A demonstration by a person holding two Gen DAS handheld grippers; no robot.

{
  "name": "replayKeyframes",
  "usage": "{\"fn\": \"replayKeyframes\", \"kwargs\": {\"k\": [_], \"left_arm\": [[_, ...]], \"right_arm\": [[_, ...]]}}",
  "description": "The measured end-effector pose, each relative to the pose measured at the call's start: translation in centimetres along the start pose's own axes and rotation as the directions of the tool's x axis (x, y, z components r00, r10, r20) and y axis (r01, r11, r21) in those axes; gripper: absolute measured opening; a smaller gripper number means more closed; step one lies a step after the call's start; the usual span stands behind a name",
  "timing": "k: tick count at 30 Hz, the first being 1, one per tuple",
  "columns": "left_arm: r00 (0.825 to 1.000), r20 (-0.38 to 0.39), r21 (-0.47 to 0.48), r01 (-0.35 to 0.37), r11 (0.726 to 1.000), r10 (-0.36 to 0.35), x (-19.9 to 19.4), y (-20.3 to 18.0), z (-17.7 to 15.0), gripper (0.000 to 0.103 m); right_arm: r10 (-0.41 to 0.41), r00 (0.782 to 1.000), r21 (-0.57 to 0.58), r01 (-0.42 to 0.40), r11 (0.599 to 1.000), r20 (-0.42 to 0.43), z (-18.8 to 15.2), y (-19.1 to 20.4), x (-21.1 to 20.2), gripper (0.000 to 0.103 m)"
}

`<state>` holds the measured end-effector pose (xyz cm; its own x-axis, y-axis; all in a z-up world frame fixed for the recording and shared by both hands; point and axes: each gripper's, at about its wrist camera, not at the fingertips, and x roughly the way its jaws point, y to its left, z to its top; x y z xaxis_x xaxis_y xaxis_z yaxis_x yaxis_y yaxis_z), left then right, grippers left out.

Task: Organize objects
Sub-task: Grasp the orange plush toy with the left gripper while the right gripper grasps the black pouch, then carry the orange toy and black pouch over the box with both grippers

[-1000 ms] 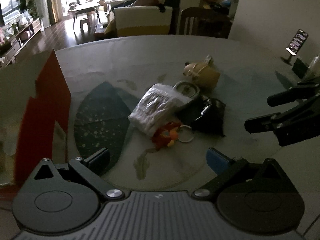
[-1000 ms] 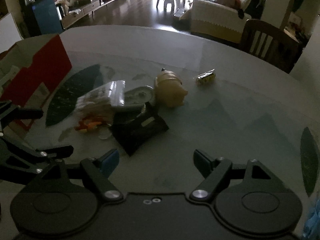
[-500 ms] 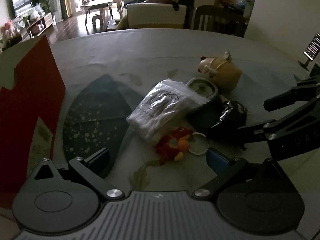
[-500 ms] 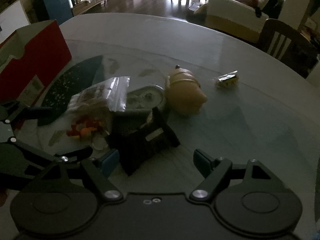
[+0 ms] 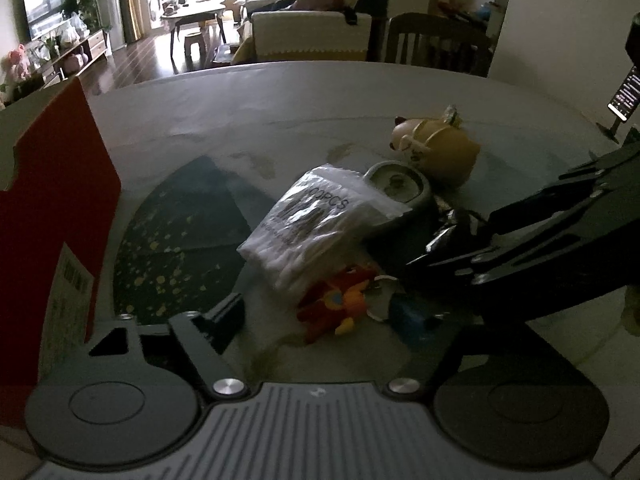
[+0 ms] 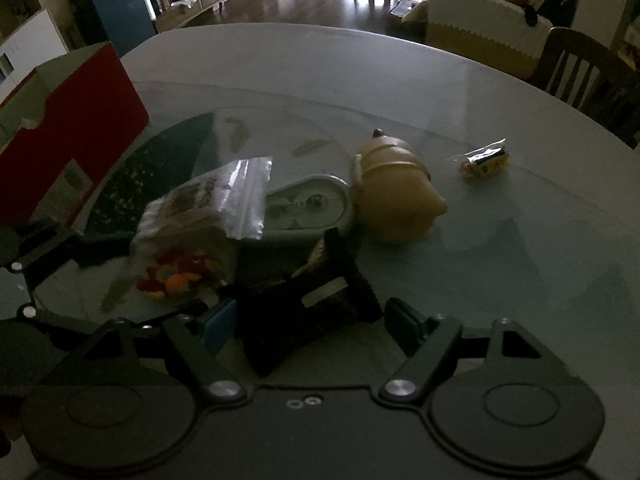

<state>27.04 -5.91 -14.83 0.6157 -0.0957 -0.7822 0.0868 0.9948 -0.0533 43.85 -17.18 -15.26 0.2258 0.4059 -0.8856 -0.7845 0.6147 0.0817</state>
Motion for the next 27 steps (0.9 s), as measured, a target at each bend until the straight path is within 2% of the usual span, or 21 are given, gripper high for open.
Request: {"fn": "replayKeyframes", "kwargs": {"k": [1, 7, 9, 13, 27], "left_arm": [[1.000, 0.000, 0.005, 0.005, 1.000, -0.005, -0.1, -0.1, 0.1, 0.064], [1.000, -0.012, 0.039, 0.015, 0.999, -0.015, -0.3, -0.8, 0.1, 0.044], [0.999, -0.018, 0.035, 0.030, 0.999, -0.029, -0.5, -0.8, 0.1, 0.037], [0.997, -0.028, 0.012, 0.072, 0.997, -0.072, -0.9, -0.6, -0.2, 0.036], [0.991, -0.062, -0.005, 0.118, 0.993, -0.118, -3.9, -0.2, -3.5, 0.036]], "right_arm": [[0.005, 1.000, 0.004, -0.005, 1.000, 0.001, 0.0, -0.1, 0.0, 0.078], [0.021, 1.000, 0.013, -0.021, 1.000, 0.009, -0.5, -0.2, -0.3, 0.071], [0.031, 0.999, 0.026, -0.031, 0.999, 0.010, -0.7, -0.2, -0.4, 0.063], [0.036, 0.999, 0.029, -0.037, 0.999, 0.019, -1.3, -0.1, -0.9, 0.056], [0.043, 0.999, 0.030, -0.044, 0.999, 0.025, -5.2, 1.3, -3.8, 0.043]]}}
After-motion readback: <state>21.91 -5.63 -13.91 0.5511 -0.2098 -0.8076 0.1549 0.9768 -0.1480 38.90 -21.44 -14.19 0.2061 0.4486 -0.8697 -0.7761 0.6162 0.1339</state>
